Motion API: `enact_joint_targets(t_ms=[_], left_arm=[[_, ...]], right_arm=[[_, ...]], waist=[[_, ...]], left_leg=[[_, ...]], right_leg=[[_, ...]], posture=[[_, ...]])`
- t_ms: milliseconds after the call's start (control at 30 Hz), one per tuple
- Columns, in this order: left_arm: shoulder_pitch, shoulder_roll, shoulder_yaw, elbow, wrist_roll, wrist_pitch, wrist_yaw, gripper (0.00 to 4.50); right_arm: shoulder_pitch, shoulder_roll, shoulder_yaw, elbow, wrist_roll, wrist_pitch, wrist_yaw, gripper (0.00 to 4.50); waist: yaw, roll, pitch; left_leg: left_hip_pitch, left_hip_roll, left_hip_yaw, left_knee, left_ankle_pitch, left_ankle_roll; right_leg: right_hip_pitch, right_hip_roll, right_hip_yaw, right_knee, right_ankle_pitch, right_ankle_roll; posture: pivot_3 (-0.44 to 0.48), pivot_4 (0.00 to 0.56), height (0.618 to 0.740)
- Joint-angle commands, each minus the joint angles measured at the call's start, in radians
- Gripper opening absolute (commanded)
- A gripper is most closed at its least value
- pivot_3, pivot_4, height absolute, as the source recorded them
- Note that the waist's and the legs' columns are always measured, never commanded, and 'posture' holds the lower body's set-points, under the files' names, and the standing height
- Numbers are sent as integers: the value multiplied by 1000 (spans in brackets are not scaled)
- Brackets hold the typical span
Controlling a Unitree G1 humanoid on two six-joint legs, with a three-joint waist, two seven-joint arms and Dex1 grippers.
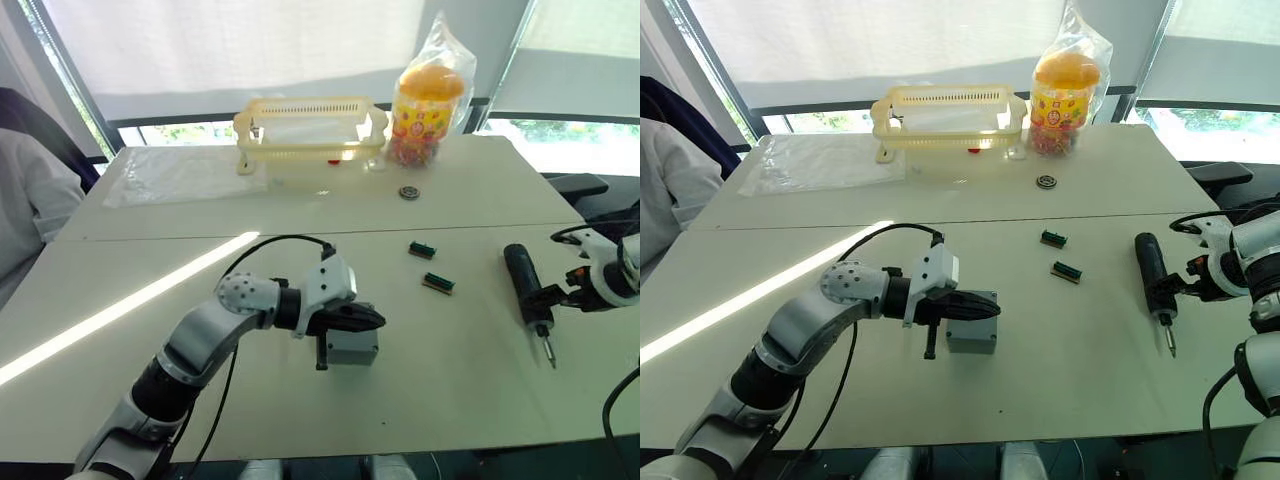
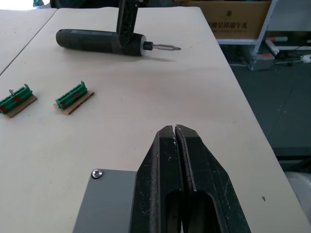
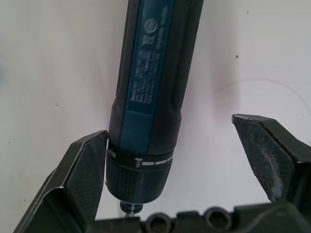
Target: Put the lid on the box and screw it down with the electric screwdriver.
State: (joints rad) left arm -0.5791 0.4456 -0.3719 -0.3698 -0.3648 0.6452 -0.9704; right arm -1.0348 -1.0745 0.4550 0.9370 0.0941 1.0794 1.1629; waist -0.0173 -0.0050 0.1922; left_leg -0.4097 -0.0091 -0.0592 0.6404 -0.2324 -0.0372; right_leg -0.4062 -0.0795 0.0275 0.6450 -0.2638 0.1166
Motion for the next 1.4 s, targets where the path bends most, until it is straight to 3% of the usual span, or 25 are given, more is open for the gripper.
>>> enact_joint_targets(t_ms=[33, 400, 600, 700, 833, 967, 1067, 1133, 1333, 1400], left_arm=[[13, 25, -10, -30, 28, -22, 8, 0], [14, 15, -10, -12, 34, -32, 17, 0], [-1, 34, -1, 17, 44, -59, -7, 0], [-18, 53, -4, 43, 62, -82, -30, 0], [-31, 93, 16, 99, 73, -108, -68, 0], [-49, 114, 20, 124, 60, -115, -113, 0], [-69, 114, 15, 148, 56, -123, -149, 0], [-92, 95, 15, 197, 68, -134, -148, 0], [-135, 63, 8, 282, 85, -159, -172, 0], [-140, 61, -10, 282, 95, -160, -188, 0]], right_arm=[[-11, 10, 2, 29, -61, -37, 35, 4472], [33, 64, 15, 49, -172, -78, 82, 4472], [69, 79, -26, 42, -196, -70, 58, 1928], [79, 82, -121, 49, -178, -44, -40, 1789], [62, 75, -421, -11, -94, 53, -310, 1789], [236, 81, -768, -434, -38, 106, -494, 1789], [312, 219, -1018, -793, -8, 101, -644, 1789], [334, 353, -1118, -1011, 27, 29, -729, 1789], [454, 698, -1098, -1423, 145, -322, -823, 1789], [504, 869, -1049, -1537, 324, -285, -811, 1789]], waist=[[-2, 0, 0], [0, 0, -1], [2, -4, -3], [3, -6, -3], [2, -6, -3], [7, 0, -2], [1, 4, -2], [-4, 5, -2], [-2, 6, -2], [3, 5, -3]], left_leg=[[0, 0, 0, 0, 0, 0], [0, 0, 0, 0, 0, 0], [1, 0, -2, 1, 0, 0], [1, 0, -3, 2, 0, 0], [2, 0, -2, 5, 0, 0], [0, -1, -1, 4, 0, 0], [-2, -1, -1, 3, 0, 0], [-2, 0, -1, 3, 0, 0], [0, 1, -2, -2, 0, 0], [0, 1, -2, -2, 0, 0]], right_leg=[[0, 0, 0, 0, 0, 0], [1, 0, 0, 0, 0, 0], [3, 0, -1, 0, 0, 0], [4, 0, -2, 0, 0, 0], [6, 0, -2, -1, 0, -1], [4, -1, -1, 0, 0, 0], [-2, -1, 0, 4, 0, 1], [-3, 0, 0, 6, 0, 1], [-2, 2, 0, 6, 0, 1], [-2, 1, -1, 5, 0, 1]], posture=[[0, 150, 740], [0, 150, 740], [0, 150, 740], [0, 150, 740], [0, 150, 740], [0, 150, 740], [0, 150, 740], [0, 150, 740], [0, 150, 740], [0, 150, 740]])
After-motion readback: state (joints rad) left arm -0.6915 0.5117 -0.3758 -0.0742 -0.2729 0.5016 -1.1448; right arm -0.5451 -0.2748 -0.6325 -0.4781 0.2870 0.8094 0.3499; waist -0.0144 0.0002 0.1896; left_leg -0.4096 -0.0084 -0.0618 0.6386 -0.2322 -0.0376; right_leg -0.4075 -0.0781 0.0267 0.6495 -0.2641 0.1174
